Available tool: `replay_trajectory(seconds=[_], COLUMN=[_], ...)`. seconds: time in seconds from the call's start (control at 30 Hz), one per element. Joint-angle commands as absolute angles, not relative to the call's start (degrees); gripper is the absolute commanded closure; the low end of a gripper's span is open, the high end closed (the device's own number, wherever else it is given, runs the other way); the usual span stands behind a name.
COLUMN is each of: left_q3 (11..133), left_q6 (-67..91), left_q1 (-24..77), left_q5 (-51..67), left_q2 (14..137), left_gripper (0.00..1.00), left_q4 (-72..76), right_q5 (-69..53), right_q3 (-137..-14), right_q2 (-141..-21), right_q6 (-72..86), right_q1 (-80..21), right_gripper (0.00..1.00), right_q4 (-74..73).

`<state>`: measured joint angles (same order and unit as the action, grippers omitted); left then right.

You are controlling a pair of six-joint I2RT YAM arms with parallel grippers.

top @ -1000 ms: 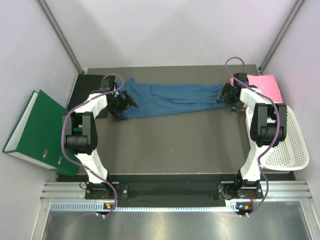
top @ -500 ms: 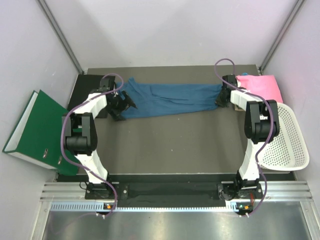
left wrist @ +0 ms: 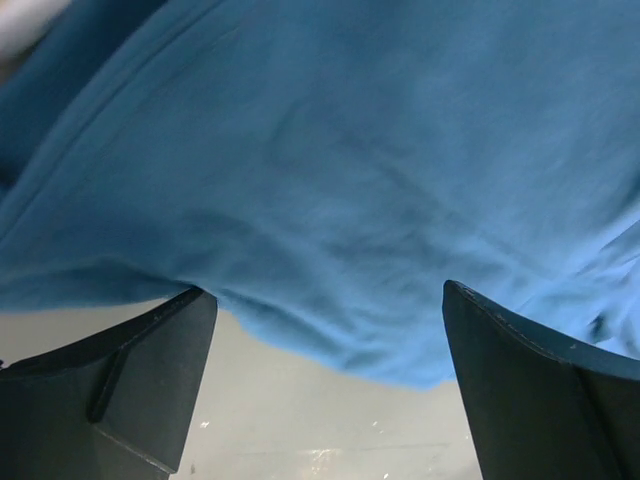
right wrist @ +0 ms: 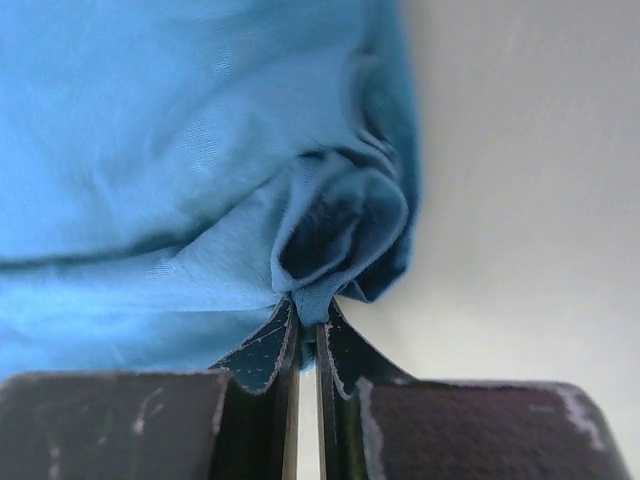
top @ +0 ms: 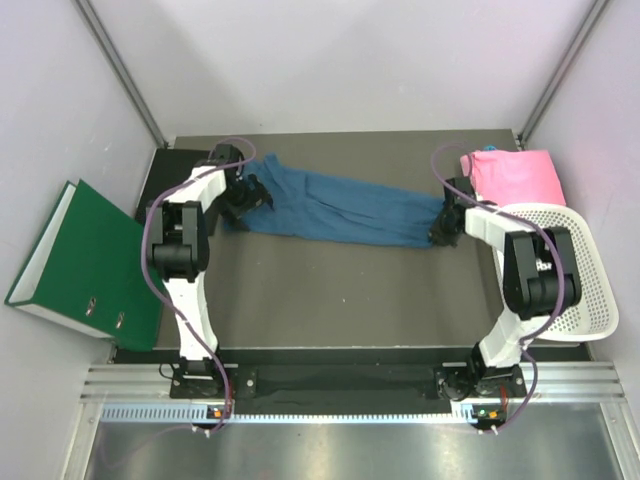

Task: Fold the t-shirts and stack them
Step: Rotate the tshirt 90 degrees

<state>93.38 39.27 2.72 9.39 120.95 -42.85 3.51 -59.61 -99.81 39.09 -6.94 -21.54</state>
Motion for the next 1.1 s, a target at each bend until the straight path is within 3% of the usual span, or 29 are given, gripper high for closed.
replay_trajectory(seconds=[0.0,0.33,0.37,0.43,0.47,0.57,0.77,1.07], left_q3=[102.28,118.81,120.83,121.90,122.43,123.05,117.79,94.42], left_q6=[37.71,35.95,35.43,34.89,34.11,32.79,29.27,33.22], left_q1=[4.74,8.70,8.79,8.61,8.53,7.56,5.89,6.24], left_q5=[7.29,10.11,10.19,10.28,10.20,10.54,17.04,21.27], left_q2=[125.58,141.14,141.76,142.82,142.82,141.08,130.03,107.79], left_gripper=[0.01,0.01,0.02,0.01,0.01,0.01,0.01,0.01], left_q4=[-44.56,-45.08,-44.83,-43.86,-43.07,-41.58,-37.02,-35.43], right_q5=[1.06,0.35,0.26,0.44,0.35,-1.57,4.29,15.73], right_q3=[-54.68,-48.78,-48.87,-50.17,-50.62,-53.87,-66.95,-80.23], right_q2=[-92.30,-81.40,-80.86,-79.20,-78.58,-76.99,-78.39,-98.25], right_q6=[40.60,45.17,45.26,44.74,43.61,40.70,30.60,21.01], right_q1=[-13.00,-29.96,-31.36,-31.99,-32.08,-32.17,-31.82,-23.47], right_gripper=[1.00,0.92,0.74,0.51,0.31,0.04,0.00,0.01], right_q4=[-30.49,-41.65,-42.36,-45.17,-45.52,-47.98,-50.53,-49.23])
